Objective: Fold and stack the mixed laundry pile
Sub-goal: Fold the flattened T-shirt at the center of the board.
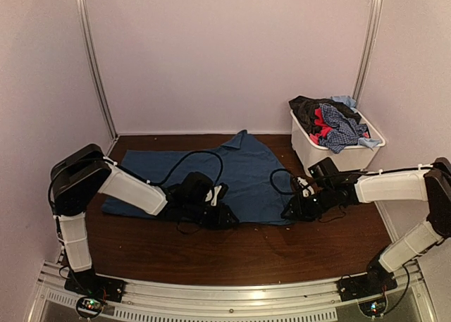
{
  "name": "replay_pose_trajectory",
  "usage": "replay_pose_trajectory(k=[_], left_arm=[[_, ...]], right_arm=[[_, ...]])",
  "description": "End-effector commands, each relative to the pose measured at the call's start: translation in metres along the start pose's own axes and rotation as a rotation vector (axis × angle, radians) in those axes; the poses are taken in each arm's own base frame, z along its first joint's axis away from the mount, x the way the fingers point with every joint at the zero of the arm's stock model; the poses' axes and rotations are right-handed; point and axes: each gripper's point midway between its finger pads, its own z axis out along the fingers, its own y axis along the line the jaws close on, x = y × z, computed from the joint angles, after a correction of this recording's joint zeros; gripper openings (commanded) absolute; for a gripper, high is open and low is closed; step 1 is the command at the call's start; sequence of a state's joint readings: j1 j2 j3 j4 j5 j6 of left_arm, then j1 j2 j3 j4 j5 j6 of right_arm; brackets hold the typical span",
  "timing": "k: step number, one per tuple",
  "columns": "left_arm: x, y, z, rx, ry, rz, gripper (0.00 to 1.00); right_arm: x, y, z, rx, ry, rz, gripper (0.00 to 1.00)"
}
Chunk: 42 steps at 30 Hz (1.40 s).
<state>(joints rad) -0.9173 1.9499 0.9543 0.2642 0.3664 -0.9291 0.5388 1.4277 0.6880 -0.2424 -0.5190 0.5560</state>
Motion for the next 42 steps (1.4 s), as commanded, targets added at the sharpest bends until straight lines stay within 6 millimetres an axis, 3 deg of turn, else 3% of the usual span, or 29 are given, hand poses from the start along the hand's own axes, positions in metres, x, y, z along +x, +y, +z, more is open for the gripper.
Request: replay_pose_trajectory(k=[1, 6, 17, 22, 25, 34, 42], left_arm=[[-0.005, -0.009, 0.004, 0.040, -0.020, 0.007, 0.35], [-0.003, -0.008, 0.005, 0.039, -0.013, 0.009, 0.34], [0.000, -0.010, 0.005, 0.062, -0.005, 0.009, 0.33], [-0.001, -0.011, 0.004, 0.066, -0.012, 0.009, 0.28], [-0.003, -0.013, 0.003, 0.073, -0.020, 0.008, 0.23], [-0.009, -0.022, -0.003, 0.097, -0.044, 0.013, 0.00], [-0.022, -0.020, -0.010, 0.070, -0.092, 0.008, 0.00]], right_arm=[[-0.006, -0.006, 0.012, 0.013, -0.002, 0.004, 0.35], [-0.002, -0.019, 0.023, 0.050, 0.017, 0.015, 0.33], [-0.013, -0.015, 0.022, 0.058, -0.007, 0.003, 0.24], [-0.018, -0.013, 0.021, 0.055, -0.018, 0.003, 0.12], [-0.022, -0.007, 0.017, 0.043, -0.033, -0.011, 0.00], [-0.037, 0.004, 0.004, 0.034, -0.087, -0.036, 0.00], [-0.052, 0.012, -0.002, 0.034, -0.128, -0.059, 0.00]])
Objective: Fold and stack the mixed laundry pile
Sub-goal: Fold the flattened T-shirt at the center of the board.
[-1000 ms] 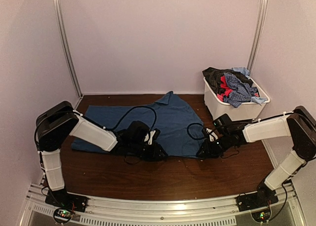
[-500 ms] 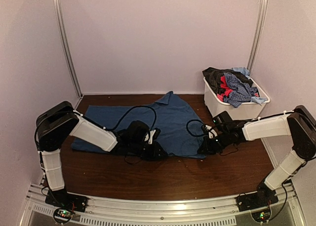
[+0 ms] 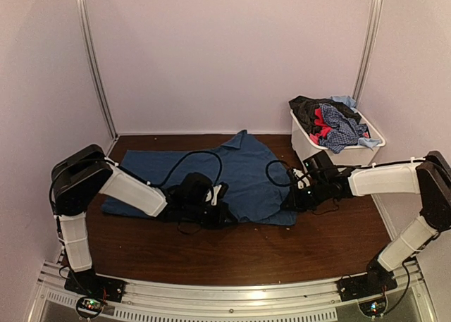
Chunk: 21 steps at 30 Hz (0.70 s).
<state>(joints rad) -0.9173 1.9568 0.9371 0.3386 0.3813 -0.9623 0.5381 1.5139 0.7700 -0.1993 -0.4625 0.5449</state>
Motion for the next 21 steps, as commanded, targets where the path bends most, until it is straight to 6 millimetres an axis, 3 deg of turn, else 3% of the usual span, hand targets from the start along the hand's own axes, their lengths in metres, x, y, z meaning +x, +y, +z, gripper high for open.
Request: replay_pose_trajectory(k=[1, 10, 21], left_arm=[[-0.022, -0.013, -0.013, 0.019, -0.084, 0.024, 0.00], [-0.061, -0.005, -0.028, -0.001, -0.184, 0.031, 0.00], [-0.123, 0.017, -0.028, -0.011, -0.268, 0.030, 0.00]], right_arm=[[-0.024, 0.009, -0.011, 0.002, -0.073, -0.038, 0.00], [-0.054, 0.018, -0.011, -0.013, -0.123, -0.057, 0.00], [-0.118, 0.018, 0.006, -0.007, -0.213, -0.059, 0.00]])
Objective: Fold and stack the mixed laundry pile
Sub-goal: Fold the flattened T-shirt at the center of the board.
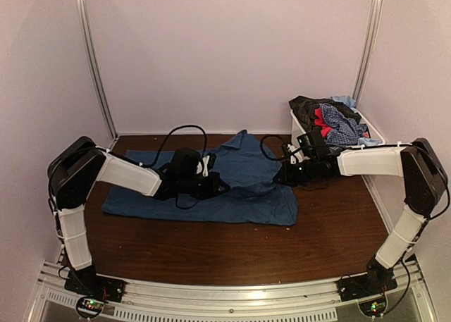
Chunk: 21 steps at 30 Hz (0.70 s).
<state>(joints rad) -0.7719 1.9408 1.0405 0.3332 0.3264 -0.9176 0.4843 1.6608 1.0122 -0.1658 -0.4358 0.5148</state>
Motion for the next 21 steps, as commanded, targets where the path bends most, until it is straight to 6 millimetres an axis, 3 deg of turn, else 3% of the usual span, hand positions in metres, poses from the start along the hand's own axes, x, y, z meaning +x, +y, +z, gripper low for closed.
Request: replay_pose_trajectory(k=[1, 9, 13, 21], left_arm=[[-0.028, 0.008, 0.010, 0.011, -0.054, 0.021, 0.00], [-0.045, 0.037, 0.017, -0.033, -0.096, -0.030, 0.00], [-0.052, 0.049, 0.018, -0.052, -0.117, -0.042, 0.00], [-0.064, 0.063, 0.014, -0.058, -0.147, -0.073, 0.00]], right_arm=[[-0.034, -0.003, 0.011, 0.014, -0.068, -0.027, 0.00], [-0.055, -0.018, 0.040, 0.073, -0.074, -0.033, 0.00], [-0.061, -0.025, 0.045, 0.110, -0.088, -0.039, 0.00], [-0.081, -0.021, 0.052, 0.113, -0.107, -0.063, 0.00]])
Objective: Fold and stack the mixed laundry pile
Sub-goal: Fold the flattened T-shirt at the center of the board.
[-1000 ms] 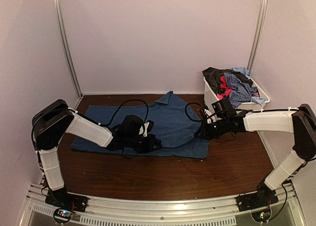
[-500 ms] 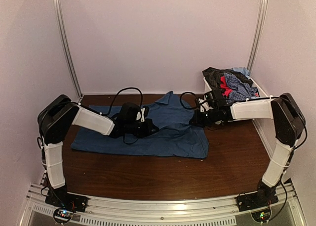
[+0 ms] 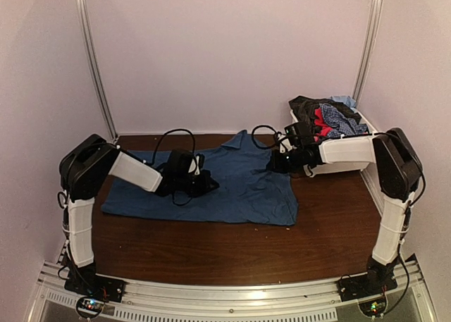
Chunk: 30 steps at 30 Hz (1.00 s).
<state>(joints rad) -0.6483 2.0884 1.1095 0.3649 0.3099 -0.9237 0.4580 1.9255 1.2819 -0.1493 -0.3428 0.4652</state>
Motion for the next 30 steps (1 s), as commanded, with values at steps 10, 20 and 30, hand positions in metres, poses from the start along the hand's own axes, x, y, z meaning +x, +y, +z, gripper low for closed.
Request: replay_pose_trajectory(k=[10, 20, 30], left_arm=[[-0.045, -0.013, -0.001, 0.017, -0.078, 0.131, 0.29], [-0.052, 0.002, 0.031, -0.091, 0.022, 0.263, 0.38], [-0.043, 0.008, 0.051, -0.066, 0.073, 0.281, 0.38]], right_arm=[[-0.019, -0.011, 0.019, 0.069, -0.002, -0.043, 0.00], [-0.012, -0.017, 0.022, 0.085, 0.017, -0.040, 0.00], [-0.012, -0.018, 0.024, 0.086, 0.025, -0.041, 0.00]])
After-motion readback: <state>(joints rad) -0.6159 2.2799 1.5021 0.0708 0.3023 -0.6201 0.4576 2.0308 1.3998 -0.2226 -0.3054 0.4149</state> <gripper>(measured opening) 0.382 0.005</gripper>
